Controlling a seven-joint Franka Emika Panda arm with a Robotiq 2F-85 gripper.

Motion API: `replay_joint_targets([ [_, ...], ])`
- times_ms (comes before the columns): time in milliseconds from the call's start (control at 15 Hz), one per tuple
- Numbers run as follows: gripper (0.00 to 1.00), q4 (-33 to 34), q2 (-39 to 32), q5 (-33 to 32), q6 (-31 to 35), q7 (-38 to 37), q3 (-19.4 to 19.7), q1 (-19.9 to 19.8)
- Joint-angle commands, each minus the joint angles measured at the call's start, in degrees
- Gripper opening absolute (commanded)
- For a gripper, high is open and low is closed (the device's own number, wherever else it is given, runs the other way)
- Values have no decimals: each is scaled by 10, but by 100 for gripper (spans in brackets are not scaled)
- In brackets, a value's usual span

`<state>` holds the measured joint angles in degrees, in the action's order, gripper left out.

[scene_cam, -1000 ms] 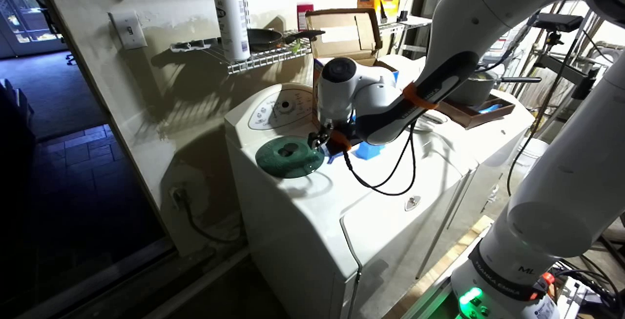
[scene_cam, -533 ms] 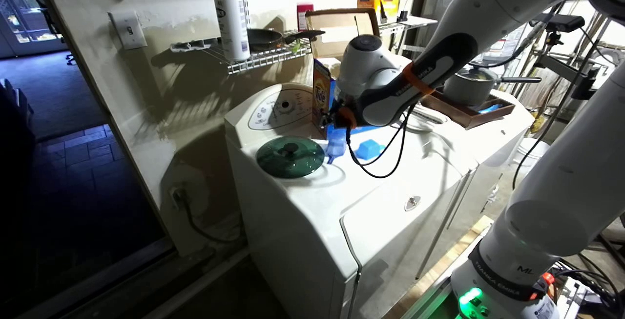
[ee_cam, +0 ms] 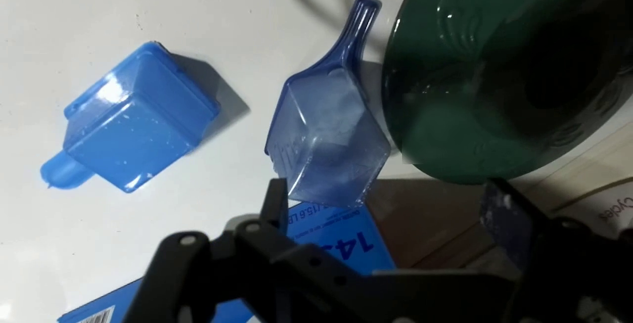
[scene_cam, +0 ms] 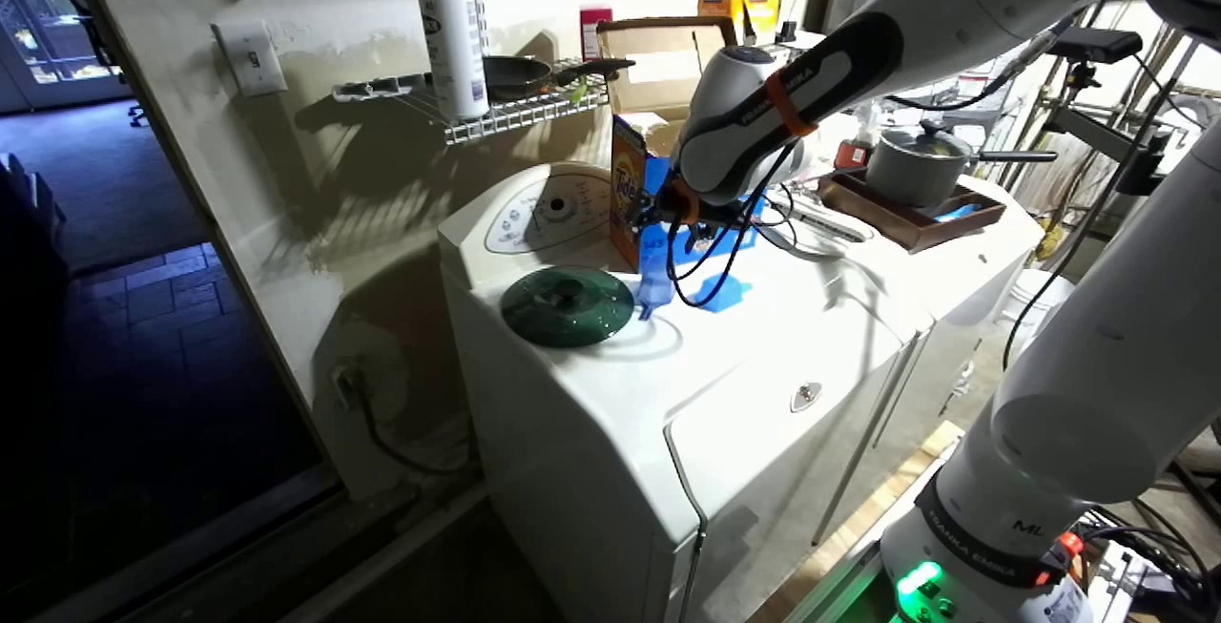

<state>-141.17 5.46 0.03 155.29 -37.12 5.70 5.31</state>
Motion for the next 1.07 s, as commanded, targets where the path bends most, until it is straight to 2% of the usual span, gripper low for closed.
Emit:
replay_joint_targets([
  [0, 100, 42, -4, 11, -84, 7, -22, -41],
  [200, 100, 75, -23, 6, -145, 11, -21, -61],
  [467, 100, 107, -50, 28, -190, 42, -17, -71],
  [1000, 100, 163, -129, 86, -188, 108, -19, -72],
])
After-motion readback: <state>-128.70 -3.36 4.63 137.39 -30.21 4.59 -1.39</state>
